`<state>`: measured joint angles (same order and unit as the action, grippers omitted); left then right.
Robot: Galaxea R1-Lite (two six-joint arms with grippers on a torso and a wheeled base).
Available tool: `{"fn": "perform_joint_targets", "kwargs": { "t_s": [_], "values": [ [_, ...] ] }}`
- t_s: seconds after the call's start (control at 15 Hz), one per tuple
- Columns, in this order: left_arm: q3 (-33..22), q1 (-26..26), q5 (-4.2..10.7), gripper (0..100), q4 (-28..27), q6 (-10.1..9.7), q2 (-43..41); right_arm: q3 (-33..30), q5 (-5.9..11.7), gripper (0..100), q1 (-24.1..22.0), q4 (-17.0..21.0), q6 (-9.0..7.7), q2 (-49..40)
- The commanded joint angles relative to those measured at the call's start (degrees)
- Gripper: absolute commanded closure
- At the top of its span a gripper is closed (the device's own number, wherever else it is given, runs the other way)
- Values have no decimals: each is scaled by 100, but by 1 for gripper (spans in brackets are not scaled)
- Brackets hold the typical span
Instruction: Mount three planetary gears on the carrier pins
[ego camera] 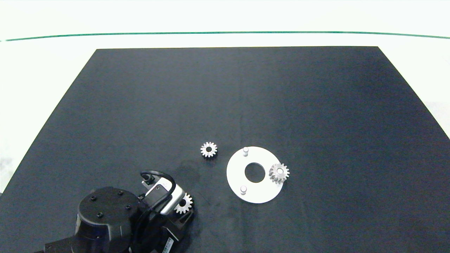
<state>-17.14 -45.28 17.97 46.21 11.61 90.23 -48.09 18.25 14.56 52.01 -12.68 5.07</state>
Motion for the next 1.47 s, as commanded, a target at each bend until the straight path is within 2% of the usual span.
{"fn": "perform_joint_targets", "kwargs": {
  "t_s": [0.07, 0.67, 0.8, 1.13, 1.47],
  "values": [
    [9, 1, 14, 75, 28, 8, -15, -25, 12, 0, 3, 29, -15, 20],
    [-105, -16, 14, 90, -16, -9, -270, -7, 12, 0, 12, 38, 11, 20],
    [-290, -139, 22, 90, -51, -18, -340, 28, 12, 0, 12, 38, 11, 11],
    [-958, -746, 22, 90, -675, -9, -401, 81, 12, 0, 3, 38, 11, 20],
    [-1582, -966, 58, 90, -1150, 131, -314, 142, 12, 0, -5, 38, -15, 29]
  ]
}}
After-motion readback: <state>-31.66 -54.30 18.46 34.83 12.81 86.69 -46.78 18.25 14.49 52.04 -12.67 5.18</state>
